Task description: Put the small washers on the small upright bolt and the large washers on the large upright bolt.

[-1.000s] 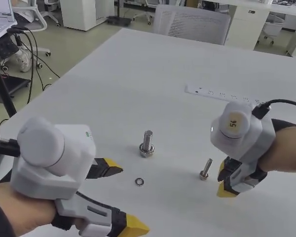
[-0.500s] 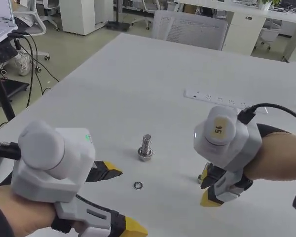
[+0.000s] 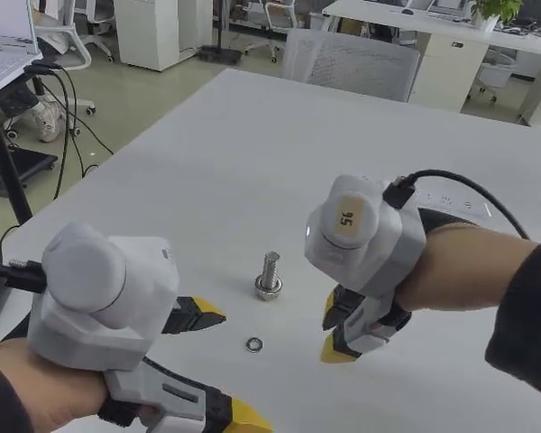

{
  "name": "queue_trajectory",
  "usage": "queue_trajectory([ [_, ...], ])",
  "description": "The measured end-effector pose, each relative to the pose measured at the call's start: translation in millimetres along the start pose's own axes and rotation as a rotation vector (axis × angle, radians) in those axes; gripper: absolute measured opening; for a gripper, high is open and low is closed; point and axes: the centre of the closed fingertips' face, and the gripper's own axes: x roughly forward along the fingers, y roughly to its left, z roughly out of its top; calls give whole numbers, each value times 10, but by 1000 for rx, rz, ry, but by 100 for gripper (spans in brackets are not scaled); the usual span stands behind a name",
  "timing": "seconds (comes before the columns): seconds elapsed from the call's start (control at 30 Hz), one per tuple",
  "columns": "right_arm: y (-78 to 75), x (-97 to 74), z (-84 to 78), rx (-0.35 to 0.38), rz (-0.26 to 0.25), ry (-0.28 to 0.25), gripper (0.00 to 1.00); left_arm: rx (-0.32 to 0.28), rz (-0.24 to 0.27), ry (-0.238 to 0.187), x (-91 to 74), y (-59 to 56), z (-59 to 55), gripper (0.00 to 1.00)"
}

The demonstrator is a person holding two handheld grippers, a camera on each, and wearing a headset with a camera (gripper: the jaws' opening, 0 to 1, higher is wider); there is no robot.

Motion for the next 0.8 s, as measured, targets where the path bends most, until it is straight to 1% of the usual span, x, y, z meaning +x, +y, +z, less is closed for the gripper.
queue_trajectory([
  [0.13, -12, 37, 129, -23, 3, -5, 24, 3, 0, 2, -1, -4, -3, 73],
  [0.3, -18, 123, 281, -52, 12, -10, 24, 5, 4, 3, -3, -4, -8, 73],
  [0.57, -61, 248, 420, -69, 27, -13, 24, 4, 6, 4, -9, 4, -10, 73],
  [0.7, -93, 319, 443, -78, 26, -3, 24, 3, 7, 2, -8, 8, -8, 73],
  [0.8, -100, 357, 481, -73, 36, -9, 24, 3, 8, 3, -9, 13, -12, 73],
])
